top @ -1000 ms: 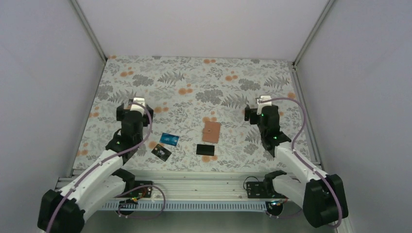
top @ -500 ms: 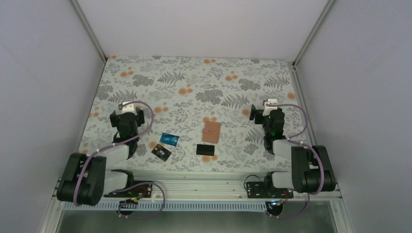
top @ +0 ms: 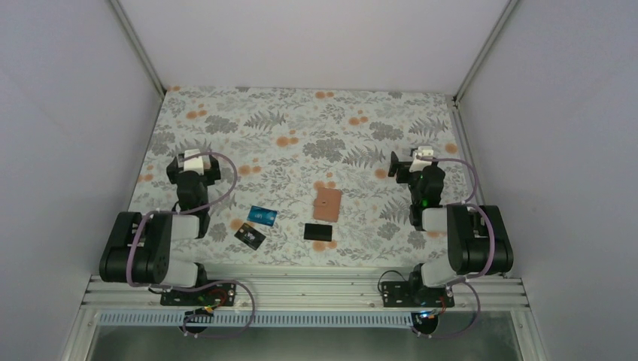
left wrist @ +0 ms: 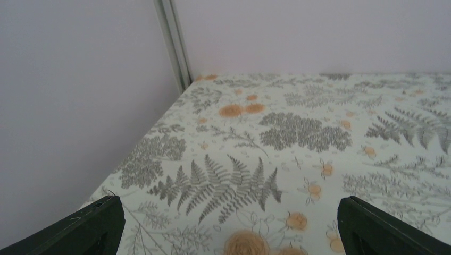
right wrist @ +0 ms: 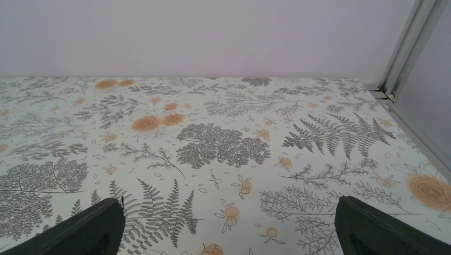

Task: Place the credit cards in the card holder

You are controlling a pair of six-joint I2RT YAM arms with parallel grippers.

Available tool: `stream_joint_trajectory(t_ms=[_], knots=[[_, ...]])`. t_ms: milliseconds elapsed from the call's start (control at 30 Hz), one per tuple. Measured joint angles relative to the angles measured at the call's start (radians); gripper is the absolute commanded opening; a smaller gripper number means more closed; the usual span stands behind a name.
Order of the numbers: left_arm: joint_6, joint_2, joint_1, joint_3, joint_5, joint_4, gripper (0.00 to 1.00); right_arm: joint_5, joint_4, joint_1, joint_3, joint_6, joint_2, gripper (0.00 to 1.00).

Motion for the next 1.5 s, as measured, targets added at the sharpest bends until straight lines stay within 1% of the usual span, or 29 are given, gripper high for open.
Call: stream_joint_trajectory(t_ms=[100,200,267,400,633,1500], knots=[[-0.003,0.051,0.018,0.0,0.042,0.1,1.0,-0.017,0.02,-0.001,0.0,-0.001,0.0,1.0],[0.006,0.124,0.019,-0.001,0.1,0.163,1.0,-0.044,0.069,-0.005,-0.014,-0.006,0.01,1.0],[0.016,0.146,0.019,-0.004,0.14,0.174,1.0,-0.057,0.083,-0.009,-0.025,-0.006,0.016,1.0],[0.025,0.153,0.019,-0.005,0.175,0.201,1.0,-0.073,0.092,-0.013,-0.027,-0.007,0.02,1.0],[0.031,0.153,0.019,-0.005,0.193,0.226,1.0,-0.08,0.104,-0.013,-0.027,-0.007,0.02,1.0],[0.031,0.153,0.019,-0.005,0.199,0.23,1.0,-0.087,0.104,-0.014,-0.027,-0.007,0.02,1.0]])
